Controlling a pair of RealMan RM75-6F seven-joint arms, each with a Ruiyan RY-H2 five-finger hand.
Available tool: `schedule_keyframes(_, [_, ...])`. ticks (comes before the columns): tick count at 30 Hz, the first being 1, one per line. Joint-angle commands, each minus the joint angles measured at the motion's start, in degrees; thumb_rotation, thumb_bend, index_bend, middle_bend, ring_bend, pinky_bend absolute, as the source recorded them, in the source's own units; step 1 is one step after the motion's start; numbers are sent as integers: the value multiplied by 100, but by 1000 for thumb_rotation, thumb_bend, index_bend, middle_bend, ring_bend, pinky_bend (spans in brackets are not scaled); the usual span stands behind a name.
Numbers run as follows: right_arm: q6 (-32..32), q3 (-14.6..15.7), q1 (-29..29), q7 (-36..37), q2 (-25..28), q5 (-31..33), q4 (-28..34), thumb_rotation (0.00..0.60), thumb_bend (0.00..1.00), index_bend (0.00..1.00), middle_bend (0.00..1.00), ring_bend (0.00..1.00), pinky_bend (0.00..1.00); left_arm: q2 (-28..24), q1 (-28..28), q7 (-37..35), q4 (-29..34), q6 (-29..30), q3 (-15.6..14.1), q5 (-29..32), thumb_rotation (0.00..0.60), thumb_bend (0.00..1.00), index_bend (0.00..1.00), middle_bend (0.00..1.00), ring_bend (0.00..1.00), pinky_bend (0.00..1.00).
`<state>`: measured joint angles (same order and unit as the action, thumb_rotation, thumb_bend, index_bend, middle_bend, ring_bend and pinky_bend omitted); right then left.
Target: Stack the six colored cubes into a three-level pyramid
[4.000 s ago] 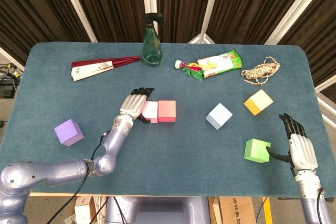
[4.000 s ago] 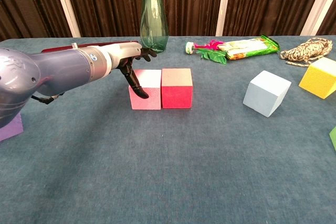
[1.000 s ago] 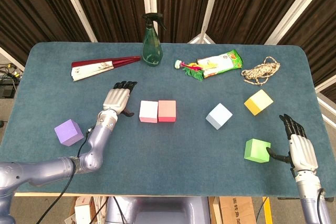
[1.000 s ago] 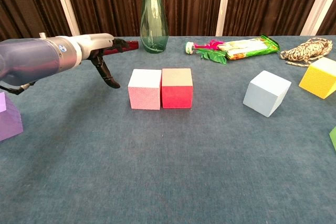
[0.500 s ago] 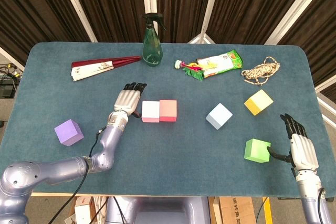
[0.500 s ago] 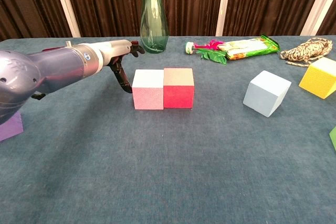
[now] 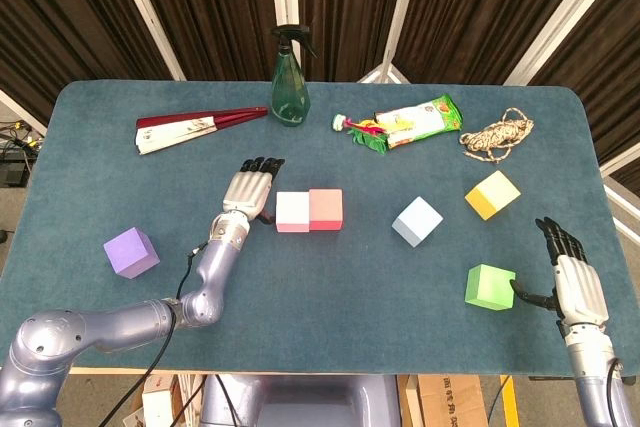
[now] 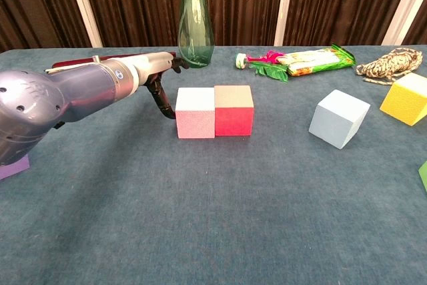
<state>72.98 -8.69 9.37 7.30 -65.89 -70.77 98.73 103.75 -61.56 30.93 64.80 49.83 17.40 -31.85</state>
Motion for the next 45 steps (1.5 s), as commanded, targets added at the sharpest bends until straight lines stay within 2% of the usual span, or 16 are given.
schedule_keyframes(1, [8, 4, -5, -5, 3, -5, 0, 600, 267, 0, 0, 0, 0, -105, 64, -10, 113, 3, -6, -1, 600, 220, 0, 48, 0, 0])
schedule_keyframes(6, [6, 21, -10, -17, 8, -22, 1, 600, 267, 0, 0, 0, 0, -478, 216, 29, 525, 28, -80, -33, 600, 219, 0, 46, 0, 0])
schedule_keyframes(12, [1, 37, -6, -25, 2, -56, -9, 600, 266, 0, 0, 0, 0, -1073, 573, -131, 1352, 466, -167, -413, 600, 184, 0, 44, 0, 0])
schedule_keyframes(20, [-16, 62, 28, -65, 25, -166, -45, 600, 266, 0, 0, 0, 0, -2047, 1362, -685, 2831, 1279, -187, -830, 600, 110, 0, 41, 0, 0])
schedule_keyframes(29, [-71, 40, 102, -460, 98, -28, 155, 600, 266, 0, 0, 0, 0, -3176, 2517, -1139, 4228, 2622, -660, -1956, 600, 108, 0, 25, 0, 0])
schedule_keyframes(33, [-105, 23, 160, -709, 132, 55, 327, 600, 267, 0, 0, 0, 0, -3581, 2965, -1367, 4495, 3035, -838, -2357, 600, 107, 0, 12, 0, 0])
schedule_keyframes(36, [-226, -29, 249, -900, 179, 248, 575, 600, 266, 0, 0, 0, 0, -3825, 3165, -1380, 4585, 3135, -957, -2522, 600, 107, 0, 5, 0, 0])
schedule_keyframes(40, [-447, -176, 499, -1308, 259, 569, 935, 600, 258, 0, 0, 0, 0, -4012, 3257, -1464, 4618, 3130, -912, -2602, 600, 108, 0, 4, 0, 0])
schedule_keyframes(45, [-827, -509, 1081, -1963, 180, 1175, 1261, 600, 257, 0, 0, 0, 0, -4161, 3334, -1718, 4634, 3001, -782, -2565, 600, 108, 0, 4, 0, 0])
